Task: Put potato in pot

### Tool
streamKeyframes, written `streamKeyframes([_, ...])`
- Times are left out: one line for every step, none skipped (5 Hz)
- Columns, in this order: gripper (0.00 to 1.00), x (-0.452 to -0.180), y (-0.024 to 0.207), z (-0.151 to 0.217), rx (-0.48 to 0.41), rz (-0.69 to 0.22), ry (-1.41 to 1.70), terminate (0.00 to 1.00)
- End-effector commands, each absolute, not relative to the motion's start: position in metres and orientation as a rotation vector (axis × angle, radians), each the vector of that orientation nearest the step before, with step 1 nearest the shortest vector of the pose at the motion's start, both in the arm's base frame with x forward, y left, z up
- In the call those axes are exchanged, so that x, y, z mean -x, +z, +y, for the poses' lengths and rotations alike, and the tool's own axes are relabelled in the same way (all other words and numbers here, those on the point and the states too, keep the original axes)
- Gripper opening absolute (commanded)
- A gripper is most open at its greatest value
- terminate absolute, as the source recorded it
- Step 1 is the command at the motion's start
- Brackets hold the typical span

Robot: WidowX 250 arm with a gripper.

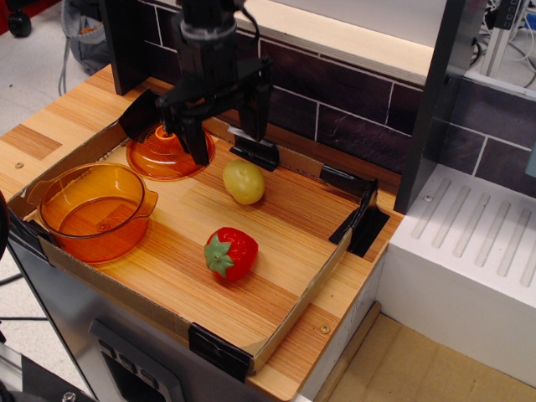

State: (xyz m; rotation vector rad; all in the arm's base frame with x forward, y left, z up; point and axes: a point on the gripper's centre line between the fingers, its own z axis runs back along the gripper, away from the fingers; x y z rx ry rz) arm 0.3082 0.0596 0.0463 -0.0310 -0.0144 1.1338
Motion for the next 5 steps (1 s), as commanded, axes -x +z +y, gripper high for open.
streamKeyframes([1.0,-0.323,0.044,0.06,0.061,-0.057,1.13,0.0])
streamKeyframes([1.0,-0.32,0.037,0.048,0.053,-0.059,1.109,0.0])
streamKeyframes([1.0,-0.322,0.025,0.04,0.031,-0.036,1.1,0.0])
streamKeyframes([0.0,-0.321,0.019,0.035,0.021,-0.045,1.099,0.0])
streamKeyframes([0.0,-0.321,0.017,0.034,0.021,-0.05,1.099,0.0])
